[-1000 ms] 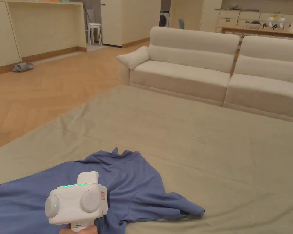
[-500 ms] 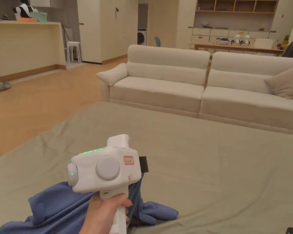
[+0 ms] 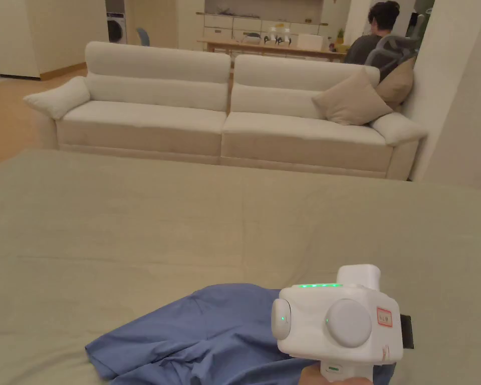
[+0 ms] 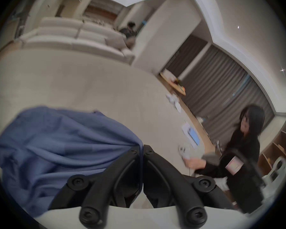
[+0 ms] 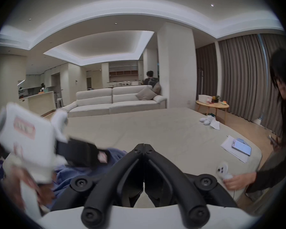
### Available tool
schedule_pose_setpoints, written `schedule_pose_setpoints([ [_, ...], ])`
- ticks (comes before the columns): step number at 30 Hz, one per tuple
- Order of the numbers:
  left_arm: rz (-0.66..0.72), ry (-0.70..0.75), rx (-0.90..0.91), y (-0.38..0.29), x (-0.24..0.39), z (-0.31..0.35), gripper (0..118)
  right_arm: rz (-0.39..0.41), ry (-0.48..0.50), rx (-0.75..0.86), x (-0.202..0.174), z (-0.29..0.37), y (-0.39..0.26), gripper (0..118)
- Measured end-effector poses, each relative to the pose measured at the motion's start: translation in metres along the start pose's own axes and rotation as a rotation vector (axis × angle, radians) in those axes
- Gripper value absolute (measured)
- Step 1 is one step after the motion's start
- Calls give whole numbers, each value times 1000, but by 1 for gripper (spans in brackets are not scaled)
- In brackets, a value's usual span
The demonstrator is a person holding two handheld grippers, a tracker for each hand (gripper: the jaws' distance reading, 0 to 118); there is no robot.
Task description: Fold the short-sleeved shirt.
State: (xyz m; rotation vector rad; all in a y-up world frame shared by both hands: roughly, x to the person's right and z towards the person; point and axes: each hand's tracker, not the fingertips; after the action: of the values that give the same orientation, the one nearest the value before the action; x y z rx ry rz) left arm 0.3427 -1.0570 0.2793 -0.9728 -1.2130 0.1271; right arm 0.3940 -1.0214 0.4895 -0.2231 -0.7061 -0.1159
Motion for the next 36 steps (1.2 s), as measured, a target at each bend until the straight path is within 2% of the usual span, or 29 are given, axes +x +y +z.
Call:
schedule_pose_setpoints([
  [4, -36, 115, -169, -47, -10, -84, 1, -35, -60, -82, 26, -14, -25, 0],
  [8, -58, 147, -229, -75, -27, -114, 4, -27, -55, -144, 36, -25, -48, 0],
  [9, -53, 141, -225, -76, -31, -110, 10, -21, -56, -156, 36, -28, -52, 0],
  [10, -50, 134, -226, -74, -32, -107, 29, -22, -56, -161, 36, -30, -54, 0],
  [11, -50, 107, -215, -72, -32, -103, 57, -26, -52, -169, 35, -32, -56, 0],
  [13, -75, 118, -204, -63, -23, -91, 99, -42, -32, -174, 30, -33, -56, 0],
  [14, -117, 137, -166, -56, -22, -79, 109, -43, -22, -174, 26, -33, -55, 0],
  [16, -152, 164, -103, -47, -21, -53, 109, -22, 7, -161, 14, -31, -51, 0],
  [18, -127, 178, -88, -41, -27, -25, 109, 8, 30, -145, 3, -27, -47, 0],
  [20, -59, 177, -50, -38, -40, 6, 107, 24, 65, -135, -12, -23, -44, 0],
  [21, -31, 181, -36, -39, -51, 26, 100, 26, 90, -130, -19, -22, -44, 0],
  [22, -12, 194, 0, -43, -59, 43, 81, 28, 110, -133, -25, -21, -44, 0],
  [23, -1, 236, 19, -49, -68, 60, 42, 29, 134, -140, -33, -21, -45, 0],
  [24, -4, 305, 20, -57, -78, 75, 13, 29, 153, -143, -43, -19, -46, 0],
  [25, 2, 382, 31, -66, -89, 88, 3, 30, 173, -152, -52, -18, -49, 0],
  [31, 171, 541, 30, -114, -165, 157, 0, 73, 280, -201, -97, -16, -66, 0],
  [32, 177, 569, 40, -117, -175, 166, 5, 79, 294, -204, -103, -17, -67, 0],
  [33, 180, 597, 37, -117, -186, 176, 23, 87, 302, -212, -109, -18, -68, 0],
  [34, 167, 646, 38, -116, -194, 184, 49, 93, 311, -215, -113, -18, -69, 0],
  [35, 159, 633, 44, -116, -202, 192, 78, 100, 323, -216, -117, -18, -69, 0],
  [36, 136, 655, 48, -117, -210, 200, 88, 108, 330, -218, -120, -19, -68, 0],
])
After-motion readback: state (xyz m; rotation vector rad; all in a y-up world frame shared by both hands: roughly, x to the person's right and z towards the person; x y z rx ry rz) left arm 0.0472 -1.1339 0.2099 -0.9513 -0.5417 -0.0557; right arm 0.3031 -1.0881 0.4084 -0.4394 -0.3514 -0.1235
